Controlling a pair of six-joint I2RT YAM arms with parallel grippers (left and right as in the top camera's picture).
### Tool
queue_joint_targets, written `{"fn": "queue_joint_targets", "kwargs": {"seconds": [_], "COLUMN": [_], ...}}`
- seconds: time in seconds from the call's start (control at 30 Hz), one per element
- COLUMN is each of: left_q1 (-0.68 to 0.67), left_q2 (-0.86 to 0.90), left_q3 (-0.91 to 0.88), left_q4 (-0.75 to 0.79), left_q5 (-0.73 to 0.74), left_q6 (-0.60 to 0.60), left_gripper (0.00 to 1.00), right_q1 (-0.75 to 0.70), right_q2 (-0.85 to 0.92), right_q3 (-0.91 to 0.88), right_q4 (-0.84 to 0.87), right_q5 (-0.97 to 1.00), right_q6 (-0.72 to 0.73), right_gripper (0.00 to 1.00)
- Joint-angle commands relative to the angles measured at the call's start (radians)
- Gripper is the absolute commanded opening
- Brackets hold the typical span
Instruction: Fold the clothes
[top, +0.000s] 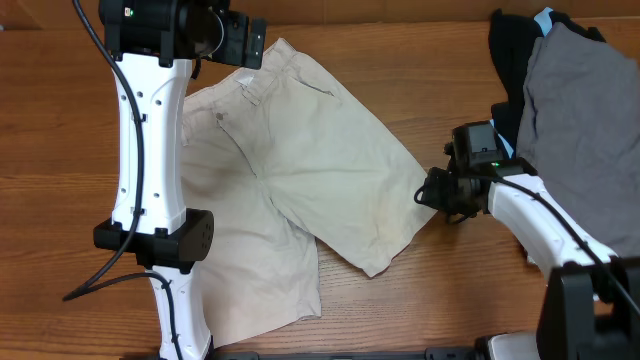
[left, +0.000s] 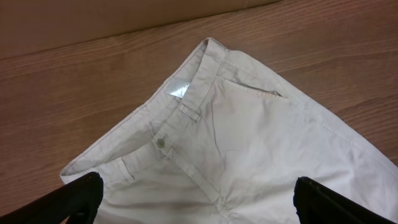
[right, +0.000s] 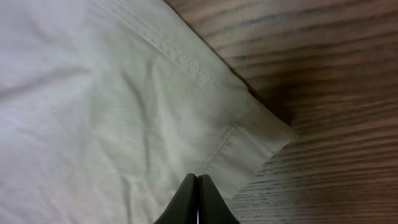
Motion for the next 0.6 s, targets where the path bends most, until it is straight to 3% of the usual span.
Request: {"fn": "queue_joint_targets", "kwargs": {"seconds": [0.0, 0.23, 0.33, 0.57], "left_q1": [0.001, 0.001, 0.001, -0.002], "left_q2": [0.005, 0.009, 0.009, 0.023], "left_q3": [-0.005, -0.005, -0.005, -0.005], "left_q4": [0.006, 0.016, 0.025, 0.042], "left_q5": [-0.003, -0.003, -0.002, -0.002], "left_q6": [0.016, 0.016, 0.016, -0.001], "left_gripper": [1.0, 1.0, 1.0, 1.0], "right_q1": [0.005, 0.005, -0.003, -0.101], "right_q2": [0.068, 0.201, 0.229, 0.356], "right_q3": [-0.011, -0.011, -0.01, 0.088], "right_q4": [0.013, 0.071, 0.085, 0.09], "right_q5": [-0.024, -0.039, 0.032, 0.055], "right_q6": [-0.011, 0.004, 0.092, 0.131], "right_gripper": [0.04, 0.04, 0.04, 0.04]}}
